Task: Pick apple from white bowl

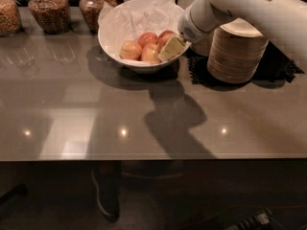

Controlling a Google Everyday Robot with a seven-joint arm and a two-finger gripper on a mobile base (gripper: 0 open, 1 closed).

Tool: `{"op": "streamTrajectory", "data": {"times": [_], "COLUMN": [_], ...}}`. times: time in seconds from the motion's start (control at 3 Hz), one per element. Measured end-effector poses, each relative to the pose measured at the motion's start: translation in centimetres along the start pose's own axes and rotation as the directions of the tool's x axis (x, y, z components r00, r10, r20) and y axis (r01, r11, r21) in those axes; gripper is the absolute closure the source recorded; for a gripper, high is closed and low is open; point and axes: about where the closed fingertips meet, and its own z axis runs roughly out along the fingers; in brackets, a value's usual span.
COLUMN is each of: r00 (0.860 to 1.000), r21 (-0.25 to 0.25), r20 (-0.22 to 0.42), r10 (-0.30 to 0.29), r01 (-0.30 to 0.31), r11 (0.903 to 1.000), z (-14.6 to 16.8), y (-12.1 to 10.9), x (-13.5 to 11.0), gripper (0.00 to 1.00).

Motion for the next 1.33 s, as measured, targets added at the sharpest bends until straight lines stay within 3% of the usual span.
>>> {"op": "streamTrajectory", "data": {"times": [0.67, 1.33], "r00": [1.000, 1.000], "r21": [-0.027, -0.037], "r20": [0.003, 0.003], "r10": [0.018, 0.015], "r01": [-0.018, -0.015], "r11": [0.9995, 0.9992], "z": [1.9, 2.0], "y": [0.5, 0.8], "x": [0.3, 0.2], "gripper": [0.29, 0.72]}}
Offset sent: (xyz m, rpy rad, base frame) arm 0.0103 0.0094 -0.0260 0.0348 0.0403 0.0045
